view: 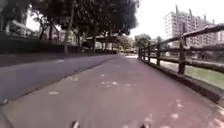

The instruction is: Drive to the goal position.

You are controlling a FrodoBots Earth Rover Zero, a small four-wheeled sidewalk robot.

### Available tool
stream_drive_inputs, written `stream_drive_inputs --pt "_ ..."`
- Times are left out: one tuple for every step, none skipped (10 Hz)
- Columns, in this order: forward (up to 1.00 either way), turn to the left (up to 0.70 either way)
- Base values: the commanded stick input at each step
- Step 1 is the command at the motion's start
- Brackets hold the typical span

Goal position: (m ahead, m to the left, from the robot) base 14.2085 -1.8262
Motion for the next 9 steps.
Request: stream_drive_inputs --pt "0.7 0.0" --pt "0.7 0.0" --pt "0.7 0.0" --pt "0.7 0.0" --pt "0.7 0.0" --pt "0.7 0.0" --pt "0.7 -0.02" --pt "0.7 -0.03" --pt "0.7 -0.16"
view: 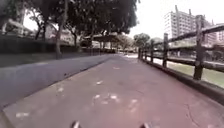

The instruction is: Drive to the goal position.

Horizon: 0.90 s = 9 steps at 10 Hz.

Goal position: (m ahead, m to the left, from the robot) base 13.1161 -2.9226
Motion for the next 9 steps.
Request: stream_drive_inputs --pt "0.7 -0.33" --pt "0.7 -0.33" --pt "0.7 -0.18" --pt "0.7 -0.02" --pt "0.7 0.0" --pt "0.7 0.0" --pt "0.7 0.0" --pt "0.7 0.0" --pt "0.7 0.0"
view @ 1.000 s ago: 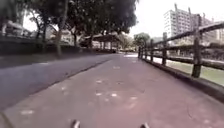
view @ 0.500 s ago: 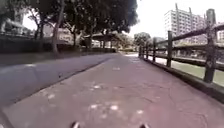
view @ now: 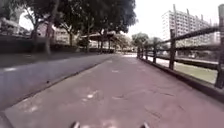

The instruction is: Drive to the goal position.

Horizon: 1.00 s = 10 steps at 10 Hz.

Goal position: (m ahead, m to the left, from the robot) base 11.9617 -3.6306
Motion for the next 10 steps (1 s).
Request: stream_drive_inputs --pt "0.7 0.0" --pt "0.7 0.0" --pt "0.7 -0.02" --pt "0.7 -0.1" --pt "0.7 -0.33" --pt "0.7 -0.34" --pt "0.7 -0.33" --pt "0.7 -0.15" --pt "0.7 -0.01" --pt "0.7 0.0"
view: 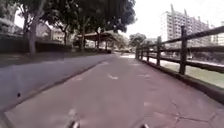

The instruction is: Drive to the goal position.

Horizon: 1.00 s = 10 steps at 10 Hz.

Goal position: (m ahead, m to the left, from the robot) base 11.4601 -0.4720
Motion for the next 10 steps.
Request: stream_drive_inputs --pt "0.7 0.0" --pt "0.7 0.0" --pt "0.7 0.0" --pt "0.7 0.0" --pt "0.7 0.0" --pt "0.7 0.0" --pt "0.7 0.0" --pt "0.7 -0.01" --pt "0.7 -0.06" --pt "0.7 -0.17"
